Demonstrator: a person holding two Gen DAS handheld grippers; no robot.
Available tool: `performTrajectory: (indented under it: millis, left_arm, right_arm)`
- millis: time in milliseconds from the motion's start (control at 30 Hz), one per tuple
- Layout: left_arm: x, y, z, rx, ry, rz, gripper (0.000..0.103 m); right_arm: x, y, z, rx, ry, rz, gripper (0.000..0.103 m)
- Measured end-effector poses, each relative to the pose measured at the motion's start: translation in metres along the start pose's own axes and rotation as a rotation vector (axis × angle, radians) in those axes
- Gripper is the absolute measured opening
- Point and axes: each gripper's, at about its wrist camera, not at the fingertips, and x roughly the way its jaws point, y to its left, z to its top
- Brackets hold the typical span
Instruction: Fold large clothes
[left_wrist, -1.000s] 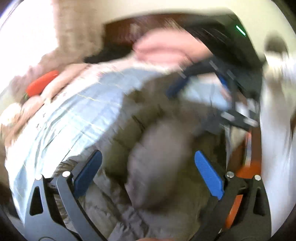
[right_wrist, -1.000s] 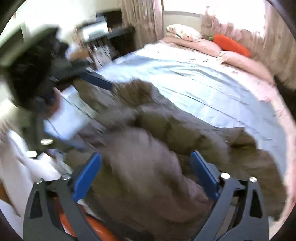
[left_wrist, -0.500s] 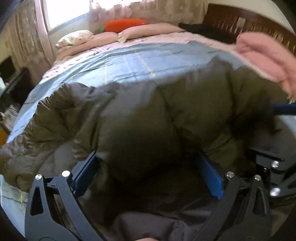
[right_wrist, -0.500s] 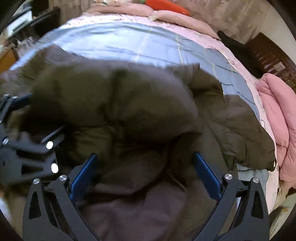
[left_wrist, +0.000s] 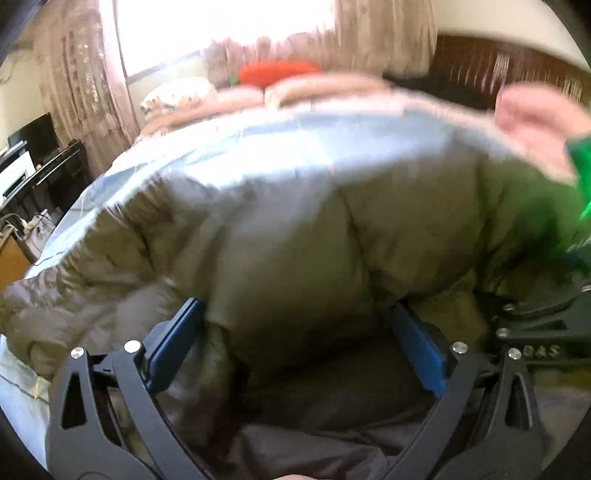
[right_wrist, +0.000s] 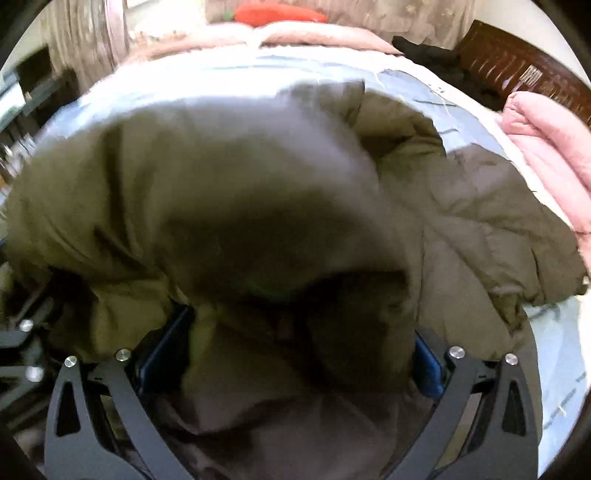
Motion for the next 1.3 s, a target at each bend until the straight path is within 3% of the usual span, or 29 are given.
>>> performTrajectory:
  millis: [167, 267, 433, 533, 633, 833, 967, 1133, 1233, 1300]
  left_arm:
    - [0.012, 0.036, 0.024, -0.132, 0.047, -0.046, 0.101]
    - [0.03, 0.023, 0.026, -0.073, 0.059, -0.007, 0.101]
    - [0.056, 0.012, 0.047, -0.03, 0.029, 0.108, 0.101]
    - [0.085, 0.025, 0.07, -0.084, 0.024, 0.104, 0.101]
    - [0.12, 0.04, 0.089, -0.149, 0.025, 0.089, 0.101]
    - [0.172, 0.049, 0.098, -0.234, 0.028, 0.071, 0.101]
    - [0.181, 0.052, 0.096, -0.26, 0.02, 0.049, 0.101]
    - [0.18, 0.051, 0.096, -0.251, 0.026, 0.055, 0.101]
    - [0.168, 0.058, 0.107, -0.261, 0.123, 0.031, 0.101]
    - [0.127, 0.067, 0.107, -0.356, 0.106, 0.0, 0.101]
  right_arm:
    - [-0.003, -0.005, 0.024, -0.03, -0.027, 0.026, 0.102]
    - [0.025, -0.001, 0.045, -0.073, 0.012, -0.023, 0.102]
    - [0.043, 0.028, 0.078, -0.145, -0.078, -0.168, 0.102]
    - [0.066, 0.034, 0.112, -0.175, -0.089, -0.228, 0.102]
    - [0.087, 0.032, 0.137, -0.153, -0.113, -0.226, 0.102]
    - [0.116, 0.037, 0.141, -0.18, -0.249, -0.253, 0.102]
    - [0.125, 0.022, 0.144, -0.112, -0.23, -0.169, 0.102]
    - [0.122, 0.029, 0.14, -0.124, -0.234, -0.188, 0.102]
    - [0.111, 0.022, 0.149, -0.095, -0.124, -0.164, 0.102]
    - [0.082, 0.004, 0.141, 0.035, -0.083, -0.117, 0.102]
